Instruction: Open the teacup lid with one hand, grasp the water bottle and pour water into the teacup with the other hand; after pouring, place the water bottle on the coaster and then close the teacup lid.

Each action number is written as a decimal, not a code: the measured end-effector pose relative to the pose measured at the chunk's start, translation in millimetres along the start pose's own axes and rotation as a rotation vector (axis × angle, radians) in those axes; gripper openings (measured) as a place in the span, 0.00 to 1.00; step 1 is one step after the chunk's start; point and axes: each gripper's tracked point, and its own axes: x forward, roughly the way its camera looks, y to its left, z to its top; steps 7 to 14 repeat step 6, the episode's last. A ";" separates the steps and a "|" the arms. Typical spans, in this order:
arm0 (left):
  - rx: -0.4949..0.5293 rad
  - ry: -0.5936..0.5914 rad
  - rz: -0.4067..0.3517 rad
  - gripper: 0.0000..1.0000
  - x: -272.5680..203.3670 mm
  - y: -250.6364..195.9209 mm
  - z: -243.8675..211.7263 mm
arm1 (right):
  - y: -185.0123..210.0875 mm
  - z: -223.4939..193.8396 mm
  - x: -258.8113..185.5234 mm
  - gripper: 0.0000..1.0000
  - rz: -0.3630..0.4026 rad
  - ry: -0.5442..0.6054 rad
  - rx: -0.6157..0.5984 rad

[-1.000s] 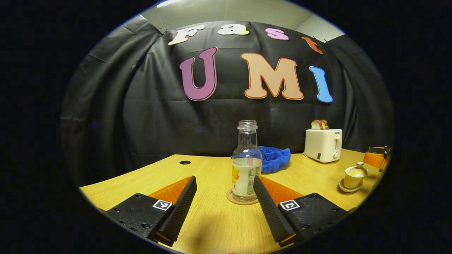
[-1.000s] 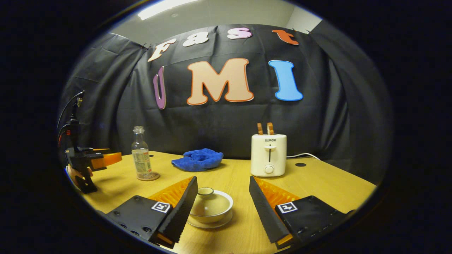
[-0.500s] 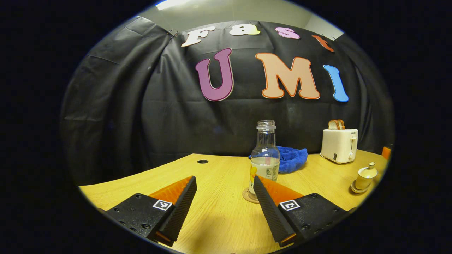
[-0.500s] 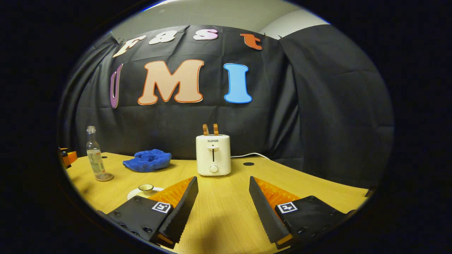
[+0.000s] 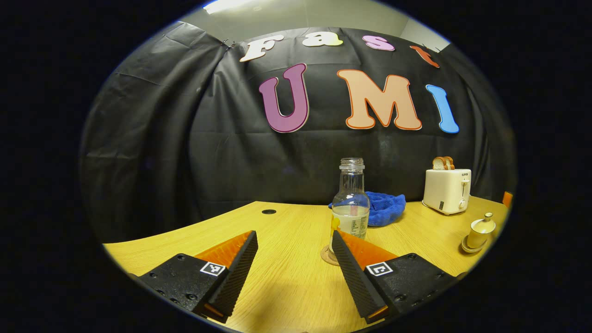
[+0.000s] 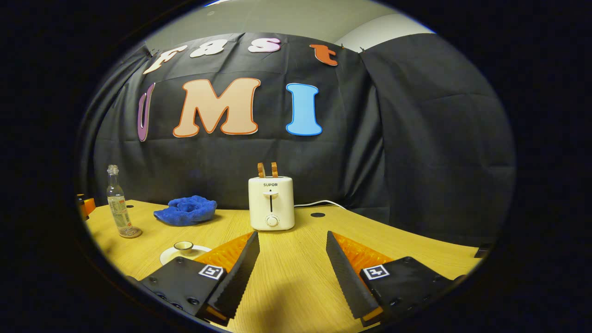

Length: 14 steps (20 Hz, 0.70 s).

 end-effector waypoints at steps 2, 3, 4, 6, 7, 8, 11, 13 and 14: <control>0.001 -0.002 -0.006 0.94 1.9 -1.1 -0.9 | 0.1 -0.4 0.0 0.89 0.000 0.000 0.000; 0.001 -0.003 -0.006 0.94 1.9 -0.5 -0.3 | 0.1 -0.3 -0.2 0.89 0.000 0.000 0.000; 0.001 -0.003 -0.006 0.94 2.0 -1.3 -0.8 | 0.0 -0.6 0.2 0.89 0.001 0.000 0.000; 0.001 -0.002 -0.007 0.94 2.1 -1.2 -0.7 | -0.2 -0.4 0.2 0.89 0.001 0.000 0.000; 0.001 -0.002 -0.007 0.94 2.1 -1.2 -0.7 | -0.2 -0.4 0.2 0.89 0.001 0.000 0.000; 0.001 -0.002 -0.007 0.94 2.1 -1.2 -0.7 | -0.2 -0.4 0.2 0.89 0.001 0.000 0.000; 0.001 -0.002 -0.007 0.94 2.1 -1.2 -0.7 | -0.2 -0.4 0.2 0.89 0.001 0.000 0.000; 0.001 -0.002 -0.007 0.94 2.1 -1.2 -0.7 | -0.2 -0.4 0.2 0.89 0.001 0.000 0.000; 0.001 -0.002 -0.007 0.94 2.1 -1.2 -0.7 | -0.2 -0.4 0.2 0.89 0.001 0.000 0.000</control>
